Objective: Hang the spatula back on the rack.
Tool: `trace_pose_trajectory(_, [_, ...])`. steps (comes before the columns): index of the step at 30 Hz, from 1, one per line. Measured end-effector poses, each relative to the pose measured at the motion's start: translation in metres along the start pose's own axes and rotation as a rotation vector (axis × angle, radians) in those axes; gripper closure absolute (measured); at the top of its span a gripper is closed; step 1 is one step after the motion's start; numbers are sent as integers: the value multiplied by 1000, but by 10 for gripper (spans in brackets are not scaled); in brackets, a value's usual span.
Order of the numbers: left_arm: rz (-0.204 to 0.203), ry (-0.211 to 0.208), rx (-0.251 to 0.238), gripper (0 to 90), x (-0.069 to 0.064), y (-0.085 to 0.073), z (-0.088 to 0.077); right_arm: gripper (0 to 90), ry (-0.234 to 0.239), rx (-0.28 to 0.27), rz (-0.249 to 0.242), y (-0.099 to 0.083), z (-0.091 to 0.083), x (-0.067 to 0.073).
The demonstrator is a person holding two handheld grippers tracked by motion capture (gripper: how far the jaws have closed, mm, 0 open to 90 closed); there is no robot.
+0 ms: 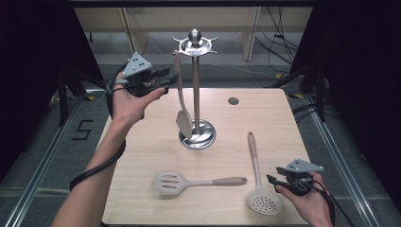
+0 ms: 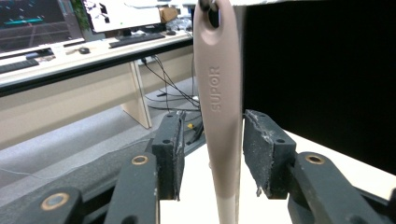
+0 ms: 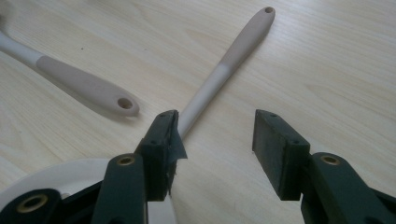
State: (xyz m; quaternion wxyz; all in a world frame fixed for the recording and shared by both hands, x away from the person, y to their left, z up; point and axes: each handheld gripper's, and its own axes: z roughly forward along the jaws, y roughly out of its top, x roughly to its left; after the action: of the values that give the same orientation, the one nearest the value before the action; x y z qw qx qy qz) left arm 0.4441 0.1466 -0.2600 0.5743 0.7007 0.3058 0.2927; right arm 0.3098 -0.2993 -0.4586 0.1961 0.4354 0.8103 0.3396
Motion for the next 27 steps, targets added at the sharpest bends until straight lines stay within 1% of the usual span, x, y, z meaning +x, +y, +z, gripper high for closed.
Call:
trace_pose_trajectory(1, [-3, 6, -10, 605, -2, 0, -4, 510, -3, -5, -9, 0, 0, -1])
trace_pose_trajectory(2, [-5, 9, -15, 634, -4, -1, -8, 510, -18, 1, 5, 0, -1, 0])
trace_pose_trajectory(3, [-11, 16, -30, 664, -7, -1, -11, 510, -8, -2, 10, 0, 0, 0])
trace_pose_trajectory(4, [-9, 35, -44, 722, -9, -1, -15, 510, -20, -5, -4, 0, 0, 0])
trace_pose_trajectory(5, [-17, 50, -50, 769, -12, -1, -19, 510, -17, -5, -5, 1, 0, 0])
trace_pose_trajectory(6, [-21, 58, -59, 818, -15, 0, -21, 510, -16, -7, -5, 1, 0, 1])
trace_pose_trajectory(7, [-20, 60, -62, 870, -18, 1, -22, 510, -16, -5, 7, 1, 0, 2])
trace_pose_trajectory(8, [-26, 56, -60, 892, -22, 3, -22, 511, -17, -4, 8, 1, 0, 3])
trace_pose_trajectory(9, [-30, 46, -56, 893, -26, 5, -22, 510, -18, -6, 8, 1, 0, 3])
trace_pose_trajectory(10, [-36, 35, -59, 894, -32, 7, -21, 511, -14, 7, 35, 1, -1, 5])
trace_pose_trajectory(11, [-23, 22, -62, 895, -37, 10, -20, 511, -9, 5, 29, 2, 0, 4])
trace_pose_trajectory(12, [-14, 13, -62, 895, -42, 13, -18, 511, -3, 12, 37, 2, 0, 5])
trace_pose_trajectory(13, [-8, 7, -63, 895, -47, 16, -17, 511, -5, 8, 32, 2, 0, 4])
trace_pose_trajectory(14, [-7, 2, -64, 896, -51, 19, -15, 511, -6, 12, 47, 1, -1, 6])
trace_pose_trajectory(15, [-2, -2, -63, 896, -54, 21, -13, 511, -14, 2, 31, 2, 0, 5])
trace_pose_trajectory(16, [16, -10, -67, 895, -56, 24, -10, 512, -16, -3, 6, 1, 0, 2])
trace_pose_trajectory(17, [17, -13, -67, 896, -59, 26, -8, 512, -16, -5, 9, 1, 0, 3])
trace_pose_trajectory(18, [16, -14, -66, 896, -61, 27, -6, 512, -17, -8, -9, 1, 0, 1])
trace_pose_trajectory(19, [12, -17, -71, 895, -64, 27, -4, 512, -11, -3, 12, 1, -1, 2])
trace_pose_trajectory(20, [22, -17, -70, 895, -65, 28, -3, 512, -16, -15, -10, 0, 0, 0])
trace_pose_trajectory(21, [9, -14, -69, 895, -66, 27, -3, 512, -10, -6, -1, 0, -1, 0])
trace_pose_trajectory(22, [23, -13, -67, 895, -67, 27, -3, 512, -10, 0, 19, 0, -2, 1])
trace_pose_trajectory(23, [25, -15, -68, 895, -67, 27, -3, 512, -15, 3, 29, 1, -2, 2])
trace_pose_trajectory(24, [31, -17, -65, 894, -67, 27, -3, 512, -20, -2, 31, 0, -2, 2])
trace_pose_trajectory(26, [32, -14, -60, 895, -68, 27, -2, 513, -14, -17, 12, -1, -1, -1])
trace_pose_trajectory(27, [36, -15, -58, 894, -68, 27, -2, 513, -5, -8, 31, -2, 0, 0])
